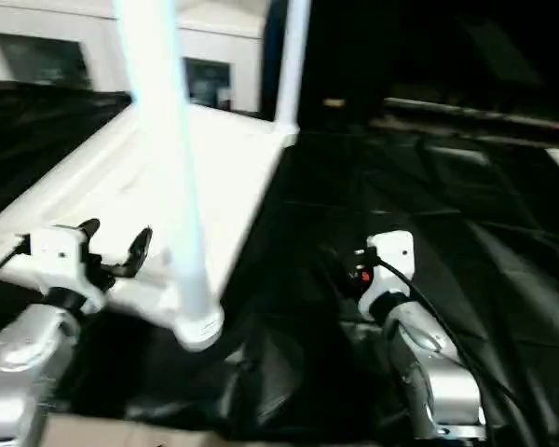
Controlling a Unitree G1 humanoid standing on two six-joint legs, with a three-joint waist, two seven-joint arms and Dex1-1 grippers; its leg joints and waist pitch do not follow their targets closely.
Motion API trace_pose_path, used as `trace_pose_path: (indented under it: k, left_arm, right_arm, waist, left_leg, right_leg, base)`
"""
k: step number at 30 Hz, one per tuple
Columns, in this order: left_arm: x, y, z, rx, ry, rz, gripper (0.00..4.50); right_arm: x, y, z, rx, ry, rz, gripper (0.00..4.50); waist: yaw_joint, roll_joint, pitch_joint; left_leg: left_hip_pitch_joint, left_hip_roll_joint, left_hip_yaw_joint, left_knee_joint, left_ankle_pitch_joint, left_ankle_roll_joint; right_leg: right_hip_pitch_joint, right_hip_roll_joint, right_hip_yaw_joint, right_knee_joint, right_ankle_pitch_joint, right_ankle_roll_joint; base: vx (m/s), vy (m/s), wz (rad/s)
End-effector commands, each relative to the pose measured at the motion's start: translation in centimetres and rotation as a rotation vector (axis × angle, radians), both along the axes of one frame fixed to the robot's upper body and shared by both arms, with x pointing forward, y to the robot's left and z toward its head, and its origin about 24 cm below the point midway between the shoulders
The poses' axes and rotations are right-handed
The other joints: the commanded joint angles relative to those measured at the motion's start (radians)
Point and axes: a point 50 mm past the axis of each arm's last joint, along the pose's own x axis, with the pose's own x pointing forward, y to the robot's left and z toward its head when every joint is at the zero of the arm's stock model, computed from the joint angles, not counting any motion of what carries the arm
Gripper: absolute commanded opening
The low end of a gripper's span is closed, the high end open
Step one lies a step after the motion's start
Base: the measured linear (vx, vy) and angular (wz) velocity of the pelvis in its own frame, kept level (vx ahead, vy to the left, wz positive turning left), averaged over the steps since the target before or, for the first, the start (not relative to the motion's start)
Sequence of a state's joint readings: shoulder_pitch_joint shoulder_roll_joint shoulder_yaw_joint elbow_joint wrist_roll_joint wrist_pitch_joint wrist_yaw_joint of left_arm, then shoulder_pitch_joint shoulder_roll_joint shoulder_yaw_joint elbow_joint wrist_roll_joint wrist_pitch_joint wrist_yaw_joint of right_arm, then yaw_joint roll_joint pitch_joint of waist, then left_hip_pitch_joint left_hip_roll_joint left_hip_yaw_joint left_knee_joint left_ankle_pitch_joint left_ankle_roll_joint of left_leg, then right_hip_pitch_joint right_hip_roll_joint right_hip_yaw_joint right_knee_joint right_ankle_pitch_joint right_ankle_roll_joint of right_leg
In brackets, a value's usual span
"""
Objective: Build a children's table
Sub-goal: Rotate table base
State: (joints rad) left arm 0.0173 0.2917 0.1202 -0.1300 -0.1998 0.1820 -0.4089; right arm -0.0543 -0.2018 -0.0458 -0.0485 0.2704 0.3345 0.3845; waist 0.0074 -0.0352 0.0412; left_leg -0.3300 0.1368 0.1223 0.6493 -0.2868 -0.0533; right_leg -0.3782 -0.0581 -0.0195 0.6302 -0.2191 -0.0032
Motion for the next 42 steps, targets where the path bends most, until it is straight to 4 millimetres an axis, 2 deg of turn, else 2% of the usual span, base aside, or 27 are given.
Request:
trace_pose_path:
  k: [1,3,5,6,7,8,9,10,12,13,14,15,17,20,21,25,27,29,33,34,35,36,37,38,39,40,42]
  left_arm:
    - [-0.4,-0.1,-0.1,-0.020,0.053,-0.184,4.47]
    - [-0.4,0.0,0.0,0.002,0.063,-0.243,4.47]
    - [-0.3,0.4,0.2,0.061,0.091,-0.337,4.47]
    - [-0.3,0.7,0.5,0.118,0.142,-0.446,4.47]
    - [-0.2,0.9,0.6,0.165,0.174,-0.516,4.47]
    - [-0.2,1.0,0.8,0.206,0.204,-0.576,4.47]
    - [-0.2,1.0,0.7,0.263,0.232,-0.634,4.47]
    - [0.0,1.1,0.7,0.332,0.256,-0.689,4.47]
    - [0.1,1.2,0.7,0.361,0.267,-0.711,4.47]
    - [0.9,1.1,0.7,0.431,0.285,-0.766,4.47]
    - [1.5,1.1,0.8,0.490,0.287,-0.807,4.47]
    - [2.0,1.0,0.9,0.524,0.286,-0.837,4.47]
    - [2.9,0.6,1.1,0.556,0.294,-0.923,4.47]
    - [4.2,0.4,1.1,0.619,0.287,-0.973,4.29]
    - [4.4,0.4,1.0,0.628,0.288,-0.984,4.29]
    - [5.6,0.2,0.8,0.675,0.341,-1.041,3.91]
    - [6.0,0.2,0.8,0.685,0.358,-1.059,3.83]
    - [6.6,0.3,0.8,0.695,0.381,-1.081,3.56]
    - [7.1,0.2,1.1,0.664,0.412,-1.131,3.36]
    - [7.1,0.1,1.2,0.653,0.419,-1.150,3.24]
    - [7.0,0.1,1.2,0.644,0.427,-1.166,3.15]
    - [7.0,0.1,1.2,0.642,0.429,-1.169,3.15]
    - [6.9,0.0,1.1,0.632,0.442,-1.198,3.05]
    - [6.9,-0.1,1.1,0.628,0.446,-1.209,3.00]
    - [6.9,-0.1,1.0,0.628,0.450,-1.215,2.92]
    - [6.8,-0.1,0.9,0.628,0.459,-1.226,2.81]
    - [6.9,0.0,0.8,0.625,0.466,-1.234,2.72]
  right_arm:
    - [0.7,-0.6,0.5,-0.007,-0.027,0.019,2.99]
    - [0.8,-0.7,0.5,-0.007,-0.021,0.038,2.99]
    - [1.0,-0.8,0.7,-0.028,-0.019,0.097,2.99]
    - [1.1,-0.9,0.8,-0.072,-0.024,0.185,2.99]
    - [1.1,-0.9,0.9,-0.106,-0.029,0.251,2.99]
    - [1.1,-1.0,1.0,-0.134,-0.030,0.308,2.99]
    - [0.9,-1.0,1.1,-0.156,-0.029,0.366,2.99]
    - [0.8,-1.1,1.2,-0.181,-0.029,0.428,2.99]
    - [0.8,-1.1,1.3,-0.191,-0.028,0.454,2.99]
    - [0.4,-1.0,1.4,-0.219,-0.018,0.553,2.99]
    - [0.1,-0.9,1.4,-0.238,-0.009,0.621,2.99]
    - [-0.1,-0.7,1.4,-0.249,-0.002,0.667,2.99]
    - [-0.4,-0.5,1.5,-0.275,0.004,0.757,2.99]
    - [-0.5,-0.3,1.4,-0.295,0.010,0.813,2.99]
    - [-0.5,-0.3,1.4,-0.304,0.009,0.819,2.99]
    - [-0.4,-0.3,1.3,-0.327,0.012,0.853,2.99]
    - [-0.4,-0.3,1.3,-0.333,0.013,0.867,2.99]
    - [-0.3,-0.3,1.3,-0.337,0.011,0.876,2.99]
    - [-0.4,0.0,1.2,-0.340,0.005,0.895,2.99]
    - [-0.4,0.1,1.2,-0.342,0.005,0.904,2.99]
    - [-0.5,0.2,1.2,-0.342,0.004,0.911,2.99]
    - [-0.5,0.3,1.2,-0.342,0.004,0.912,2.99]
    - [-0.5,0.4,1.2,-0.344,-0.001,0.916,2.99]
    - [-0.5,0.4,1.2,-0.345,-0.003,0.915,2.99]
    - [-0.5,0.4,1.2,-0.345,-0.005,0.915,2.99]
    - [-0.5,0.4,1.2,-0.347,-0.007,0.912,2.99]
    - [-0.7,0.4,1.1,-0.350,-0.007,0.905,2.99]
  waist:
    - [0.005,0.009,-0.026]
    - [0.005,0.014,-0.027]
    - [0.007,0.015,-0.028]
    - [0.008,0.012,-0.028]
    - [0.010,0.016,-0.031]
    - [0.016,0.016,-0.030]
    - [0.014,0.016,-0.030]
    - [0.018,0.012,-0.030]
    - [0.022,0.014,-0.035]
    - [0.024,0.013,-0.037]
    - [0.026,0.013,-0.039]
    - [0.029,0.020,-0.043]
    - [0.030,0.017,-0.046]
    - [0.031,0.022,-0.043]
    - [0.029,0.020,-0.043]
    - [0.029,0.026,-0.046]
    - [0.030,0.025,-0.046]
    - [0.033,0.032,-0.045]
    - [0.037,0.035,-0.046]
    - [0.037,0.038,-0.047]
    - [0.041,0.062,-0.047]
    - [0.038,0.050,-0.047]
    - [0.040,0.059,-0.048]
    - [0.039,0.053,-0.048]
    - [0.039,0.053,-0.048]
    - [0.042,0.066,-0.048]
    - [0.045,0.066,-0.048]
  left_leg:
    - [0.005,0.074,-0.014,-0.110,-0.217,0.023]
    - [-0.004,0.074,-0.009,-0.114,-0.175,0.017]
    - [-0.005,0.074,-0.005,-0.114,-0.164,0.021]
    - [-0.006,0.072,-0.004,-0.115,-0.170,0.023]
    - [-0.002,0.071,0.000,-0.113,-0.166,0.025]
    - [-0.004,0.074,-0.001,-0.115,-0.151,0.031]
    - [-0.003,0.075,0.004,-0.114,-0.142,0.033]
    - [-0.006,0.076,0.004,-0.114,-0.128,0.042]
    - [-0.006,0.078,0.007,-0.110,-0.060,0.054]
    - [-0.009,0.078,0.009,-0.109,-0.029,0.062]
    - [-0.007,0.078,0.010,-0.108,-0.020,0.067]
    - [0.001,0.076,0.015,-0.104,-0.008,0.076]
    - [-0.006,0.077,0.017,-0.102,0.027,0.088]
    - [-0.007,0.079,0.016,-0.105,-0.015,0.076]
    - [-0.006,0.079,0.018,-0.106,-0.046,0.066]
    - [-0.005,0.082,0.017,-0.107,-0.062,0.034]
    - [-0.006,0.083,0.018,-0.106,-0.052,0.036]
    - [-0.007,0.082,0.018,-0.105,-0.050,0.038]
    - [-0.006,0.082,0.020,-0.106,-0.063,0.030]
    - [-0.008,0.085,0.020,-0.107,-0.067,0.024]
    - [-0.006,0.085,0.018,-0.106,-0.068,0.020]
    - [-0.007,0.086,0.021,-0.106,-0.067,0.023]
    - [-0.009,0.085,0.020,-0.105,-0.057,0.025]
    - [-0.012,0.085,0.023,-0.104,-0.048,0.031]
    - [-0.012,0.085,0.023,-0.104,-0.048,0.031]
    - [-0.009,0.085,0.025,-0.102,-0.045,0.035]
    - [-0.010,0.088,0.028,-0.102,-0.050,0.035]
  right_leg:
    - [0.025,-0.075,0.045,-0.081,-0.256,-0.236]
    - [0.027,-0.073,0.046,-0.078,-0.221,-0.217]
    - [0.027,-0.074,0.048,-0.078,-0.212,-0.211]
    - [0.027,-0.073,0.047,-0.079,-0.225,-0.208]
    - [0.023,-0.071,0.048,-0.076,-0.225,-0.204]
    - [0.025,-0.072,0.045,-0.076,-0.214,-0.204]
    - [0.022,-0.072,0.047,-0.075,-0.198,-0.210]
    - [0.027,-0.074,0.046,-0.076,-0.186,-0.214]
    - [0.029,-0.077,0.046,-0.066,-0.105,-0.231]
    - [0.032,-0.076,0.045,-0.064,-0.063,-0.244]
    - [0.031,-0.076,0.044,-0.063,-0.046,-0.249]
    - [0.026,-0.072,0.042,-0.060,-0.008,-0.262]
    - [0.034,-0.075,0.042,-0.052,0.074,-0.286]
    - [0.035,-0.079,0.041,-0.056,0.036,-0.299]
    - [0.035,-0.077,0.042,-0.062,-0.001,-0.295]
    - [0.039,-0.082,0.043,-0.061,-0.018,-0.301]
    - [0.040,-0.082,0.044,-0.060,-0.003,-0.306]
    - [0.040,-0.082,0.044,-0.061,0.003,-0.313]
    - [0.041,-0.083,0.044,-0.062,-0.013,-0.317]
    - [0.044,-0.084,0.043,-0.060,0.003,-0.324]
    - [0.042,-0.086,0.043,-0.057,0.009,-0.329]
    - [0.044,-0.083,0.043,-0.060,0.018,-0.330]
    - [0.046,-0.083,0.043,-0.057,0.034,-0.336]
    - [0.048,-0.082,0.043,-0.057,0.045,-0.339]
    - [0.048,-0.082,0.043,-0.057,0.045,-0.339]
    - [0.045,-0.082,0.042,-0.060,0.044,-0.343]
    - [0.046,-0.083,0.043,-0.059,0.037,-0.347]
  base:
    - [-0.061,-0.014,0.12]
    - [-0.028,-0.008,0.05]
    - [0.000,0.000,0.00]
    - [0.000,0.000,0.00]
    - [0.000,0.000,0.00]
    - [0.000,0.000,0.00]
    - [0.000,0.000,0.00]
    - [0.000,0.000,0.00]
    - [0.000,0.000,0.00]
    - [0.000,0.000,0.00]
    - [0.000,0.000,0.00]
    - [0.000,0.000,0.00]
    - [0.000,0.000,0.00]
    - [0.000,0.000,0.00]
    - [0.000,0.000,0.00]
    - [0.000,0.000,0.00]
    - [0.000,0.000,0.00]
    - [0.000,0.000,0.00]
    - [0.000,0.000,0.00]
    - [0.000,0.000,0.00]
    - [0.000,0.000,0.00]
    - [0.000,0.000,0.00]
    - [0.000,0.000,0.00]
    - [0.000,0.000,0.00]
    - [0.000,0.000,0.00]
    - [0.000,0.000,0.00]
    - [0.000,0.000,0.00]
